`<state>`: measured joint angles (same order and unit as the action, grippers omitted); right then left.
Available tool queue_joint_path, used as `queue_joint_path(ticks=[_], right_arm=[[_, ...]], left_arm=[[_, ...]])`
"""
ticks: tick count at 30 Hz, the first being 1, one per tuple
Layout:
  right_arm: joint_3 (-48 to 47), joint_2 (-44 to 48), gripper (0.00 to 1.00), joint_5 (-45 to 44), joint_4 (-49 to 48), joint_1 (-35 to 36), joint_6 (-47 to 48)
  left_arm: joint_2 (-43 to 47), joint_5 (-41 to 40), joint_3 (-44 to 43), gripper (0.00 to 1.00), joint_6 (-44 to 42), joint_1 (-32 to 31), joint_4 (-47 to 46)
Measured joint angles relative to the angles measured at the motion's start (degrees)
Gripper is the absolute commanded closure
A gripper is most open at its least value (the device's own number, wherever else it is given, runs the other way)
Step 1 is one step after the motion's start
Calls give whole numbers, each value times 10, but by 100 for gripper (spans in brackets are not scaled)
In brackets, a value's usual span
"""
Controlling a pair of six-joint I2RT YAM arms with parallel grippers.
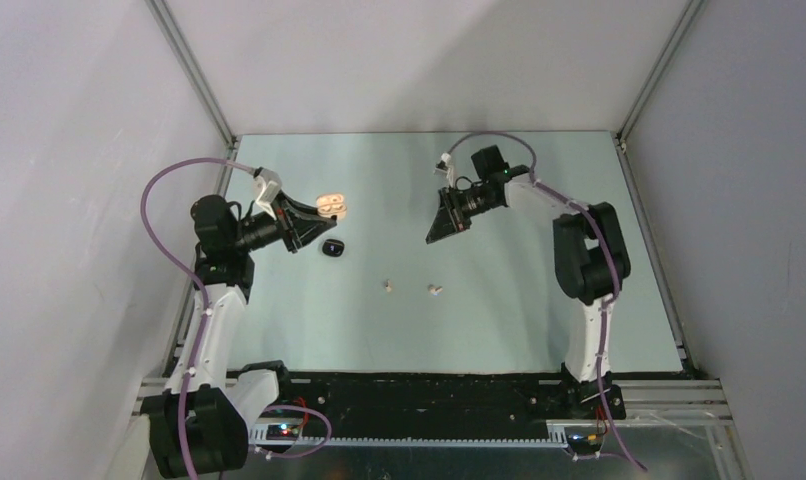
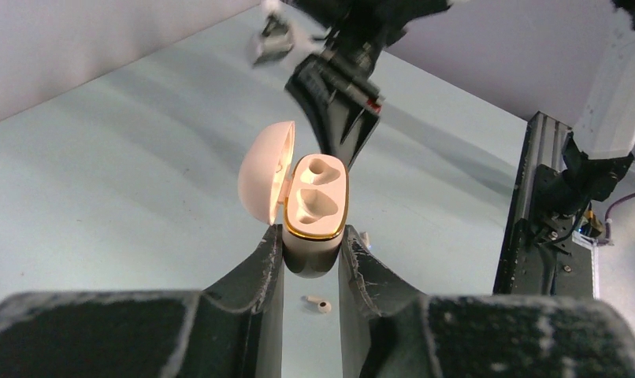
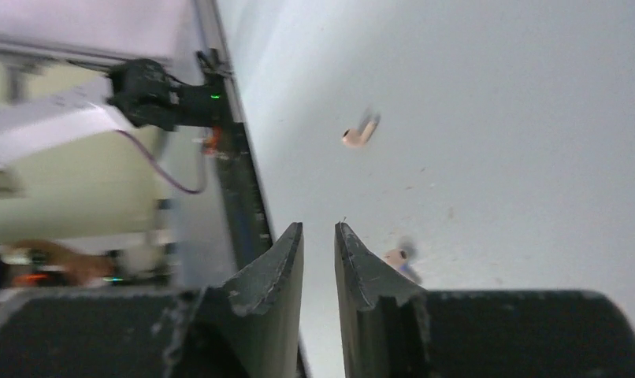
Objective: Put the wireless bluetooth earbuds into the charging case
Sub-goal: Place the earbud at the center of the board, then pick up the earbud from the center of the board.
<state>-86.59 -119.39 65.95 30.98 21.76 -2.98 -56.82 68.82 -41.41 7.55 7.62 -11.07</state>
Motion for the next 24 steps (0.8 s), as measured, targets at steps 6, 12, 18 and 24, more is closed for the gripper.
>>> queue_joint_path(ticks=[6, 12, 18, 24], right_arm=[[-38, 106, 69, -115, 118, 21, 358], [-46, 74, 68, -236, 152, 49, 567], [-5, 39, 63, -327, 145, 66, 655], [12, 39, 62, -367, 125, 104, 682]], left_arm=[[9, -14, 0, 100, 0, 0, 0], [18, -25, 0, 100, 0, 0, 0], [31, -30, 0, 100, 2, -2, 0], [40, -35, 4, 100, 10, -7, 0]])
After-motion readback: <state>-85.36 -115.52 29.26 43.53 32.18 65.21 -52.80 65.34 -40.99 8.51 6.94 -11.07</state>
